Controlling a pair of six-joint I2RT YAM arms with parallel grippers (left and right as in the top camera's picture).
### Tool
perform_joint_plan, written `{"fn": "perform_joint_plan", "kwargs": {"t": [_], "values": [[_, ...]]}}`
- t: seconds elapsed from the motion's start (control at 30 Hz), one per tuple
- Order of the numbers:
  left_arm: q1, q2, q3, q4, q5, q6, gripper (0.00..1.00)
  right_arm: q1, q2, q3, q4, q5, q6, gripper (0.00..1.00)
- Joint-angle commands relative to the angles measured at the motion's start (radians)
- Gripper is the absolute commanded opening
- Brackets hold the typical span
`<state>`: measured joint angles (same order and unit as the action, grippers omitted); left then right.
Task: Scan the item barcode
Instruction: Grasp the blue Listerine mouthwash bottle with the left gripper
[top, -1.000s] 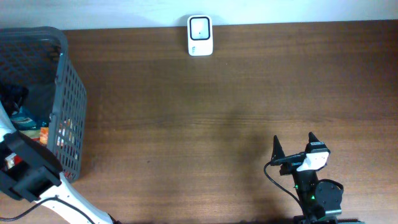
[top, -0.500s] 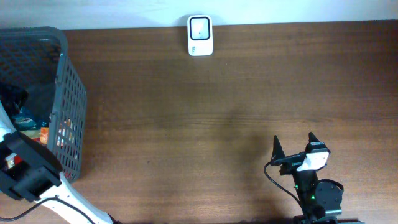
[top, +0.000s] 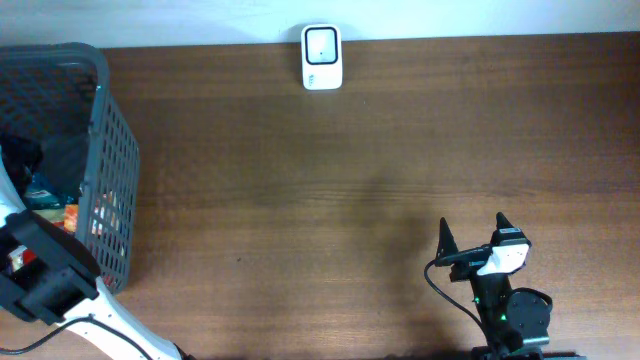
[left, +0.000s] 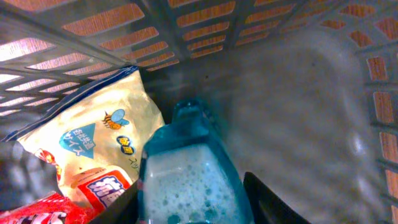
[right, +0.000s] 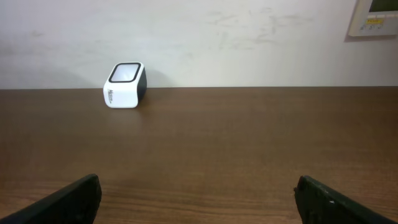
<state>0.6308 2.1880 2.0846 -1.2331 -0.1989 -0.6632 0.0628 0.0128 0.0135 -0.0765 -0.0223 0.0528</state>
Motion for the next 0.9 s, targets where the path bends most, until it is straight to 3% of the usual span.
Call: {"fn": "perform_joint_plan", "kwargs": {"t": [0.0,0.07,0.17,0.5,0.87], "values": [[0.005,0.005,-0.018,-0.007,-0.006,0.011,0.37,0.007,-0.005,-0.008,-0.003,0.008,0.003,0.98],[0.005,0.005,-0.005,-0.016,-0.006,0.032,0.26,0.007,-0.005,-0.008,-0.002,0.008,0.003,0.99],[0.005,0.005,0.050,-0.052,-0.005,0.032,0.18,0.007,-0.005,-0.008,-0.002,0.008,0.003,0.98],[0.005,0.005,0.387,-0.264,0.008,0.032,0.10,0.007,-0.005,-0.008,-0.002,0.008,0.003,0.98],[0.000,-0.002,0.858,-0.382,0.370,0.058,0.10,0.007,-0.005,-0.008,-0.002,0.008,0.003,0.98]]}}
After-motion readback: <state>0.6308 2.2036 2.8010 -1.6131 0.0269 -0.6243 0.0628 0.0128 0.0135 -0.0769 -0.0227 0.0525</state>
